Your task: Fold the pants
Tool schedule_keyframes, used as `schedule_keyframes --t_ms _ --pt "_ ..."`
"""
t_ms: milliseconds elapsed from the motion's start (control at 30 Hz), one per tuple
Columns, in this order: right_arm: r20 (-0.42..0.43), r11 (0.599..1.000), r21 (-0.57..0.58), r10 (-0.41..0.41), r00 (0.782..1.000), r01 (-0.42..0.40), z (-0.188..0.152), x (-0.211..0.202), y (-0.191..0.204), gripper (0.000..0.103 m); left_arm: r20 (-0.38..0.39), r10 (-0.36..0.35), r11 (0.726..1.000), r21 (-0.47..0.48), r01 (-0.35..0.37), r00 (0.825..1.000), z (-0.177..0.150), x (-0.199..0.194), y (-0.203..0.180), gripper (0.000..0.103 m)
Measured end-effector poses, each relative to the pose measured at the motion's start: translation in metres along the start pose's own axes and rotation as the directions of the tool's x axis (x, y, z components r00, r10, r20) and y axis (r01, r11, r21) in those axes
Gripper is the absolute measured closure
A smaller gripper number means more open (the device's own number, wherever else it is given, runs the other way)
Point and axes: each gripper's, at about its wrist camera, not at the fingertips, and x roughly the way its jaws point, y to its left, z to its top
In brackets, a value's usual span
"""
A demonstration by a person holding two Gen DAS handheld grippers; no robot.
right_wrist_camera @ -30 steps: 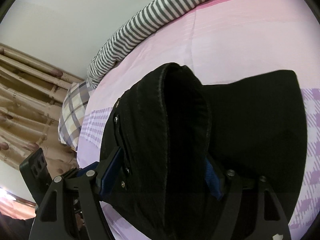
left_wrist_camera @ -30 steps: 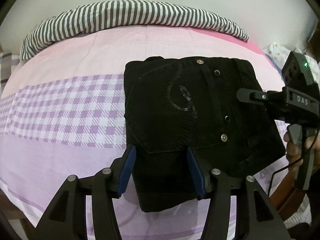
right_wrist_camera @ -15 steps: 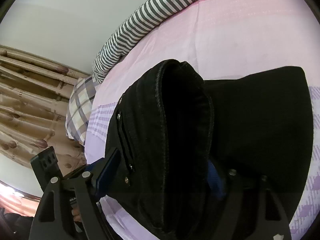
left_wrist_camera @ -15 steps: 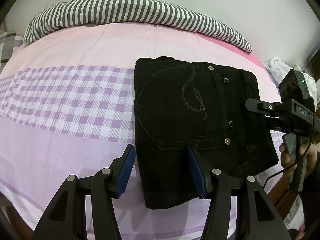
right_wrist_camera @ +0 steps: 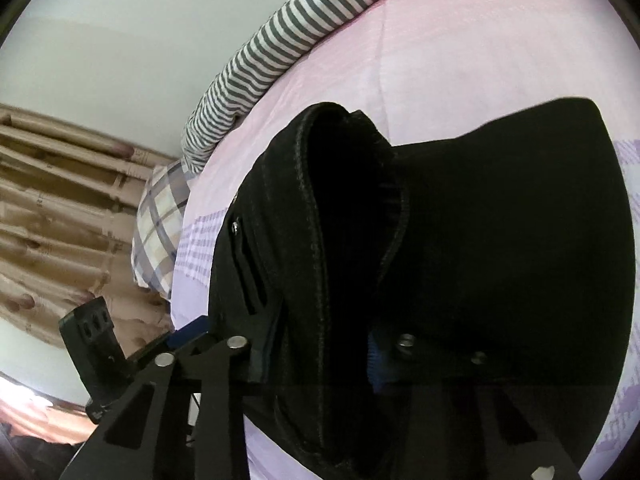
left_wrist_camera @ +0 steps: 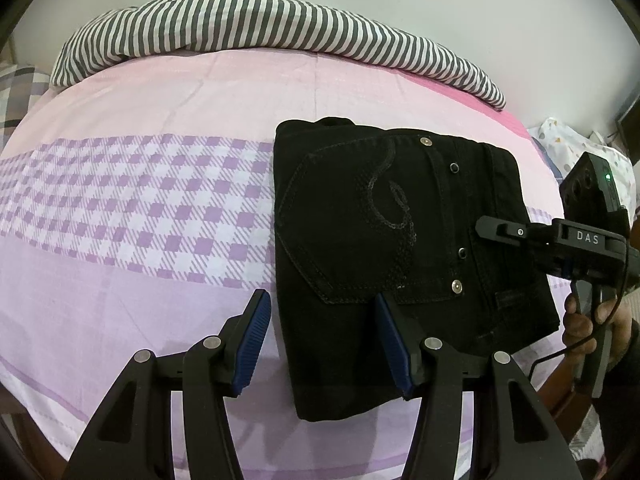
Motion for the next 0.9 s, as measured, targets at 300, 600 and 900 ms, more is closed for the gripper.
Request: schedule_keyframes --t_ms 300,600,900 --pt "0.090 0.997 0.004 -0.082 0.993 0.082 -0.014 -0.019 0.040 0.087 0.022 0.009 1.000 -0.008 -0.009 1.000 0.002 -0.005 0.004 0.048" --pt "0.114 0.999 0.008 -0.051 0.992 0.050 -0.017 -0.037 0.063 0.088 0.063 0.005 1.000 -0.027 -0.004 0.998 0.009 -0.017 0.011 0.048" --pt "0.176 1.000 -0.015 -0.023 0.984 0.026 -0.016 -0.069 0.085 0.089 0.099 -0.006 0.999 0.036 0.003 0.995 0.019 -0.022 -0.005 0.048"
